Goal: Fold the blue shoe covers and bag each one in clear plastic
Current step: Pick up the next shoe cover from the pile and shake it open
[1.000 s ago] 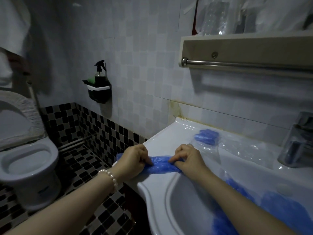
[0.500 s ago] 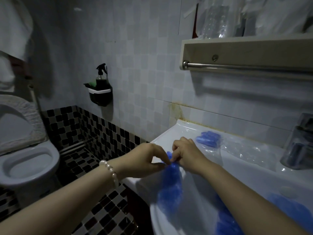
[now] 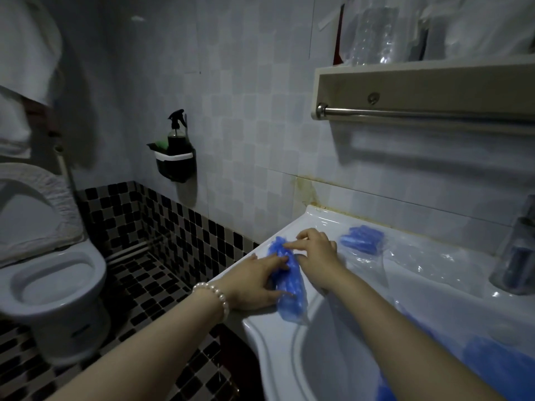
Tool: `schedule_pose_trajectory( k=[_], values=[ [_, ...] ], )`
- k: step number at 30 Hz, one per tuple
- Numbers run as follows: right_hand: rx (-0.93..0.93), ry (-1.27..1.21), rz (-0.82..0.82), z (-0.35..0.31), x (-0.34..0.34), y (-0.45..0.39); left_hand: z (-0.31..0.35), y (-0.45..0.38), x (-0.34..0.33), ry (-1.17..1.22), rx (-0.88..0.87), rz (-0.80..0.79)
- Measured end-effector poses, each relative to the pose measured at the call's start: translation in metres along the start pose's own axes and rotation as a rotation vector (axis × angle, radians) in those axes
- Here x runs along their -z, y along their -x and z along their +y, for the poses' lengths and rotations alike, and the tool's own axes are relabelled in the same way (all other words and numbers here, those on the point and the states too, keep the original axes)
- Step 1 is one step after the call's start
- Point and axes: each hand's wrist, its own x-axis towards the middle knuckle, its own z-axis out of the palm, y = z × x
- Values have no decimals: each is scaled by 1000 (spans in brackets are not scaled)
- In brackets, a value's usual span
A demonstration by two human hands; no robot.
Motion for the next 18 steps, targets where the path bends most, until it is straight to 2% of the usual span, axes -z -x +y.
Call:
schedule_pose_trajectory(
  k=[2,5,7,13,18],
  values=[
    [115,-245,30,1,9,12,0,-3,0,12,21,27],
    [236,-506,-207,-2,27,49,-4,-7,-4,-2,31,10],
    [258,-514,-323,-3,33,71,-4,-7,-4,-36,42,-38],
    [228,-445,-140,9,27,85,-4,-4,-2,-51,51,-136],
    [168,-486,-215,8,21,82,-4,-4,0,-59,58,-186]
  ],
)
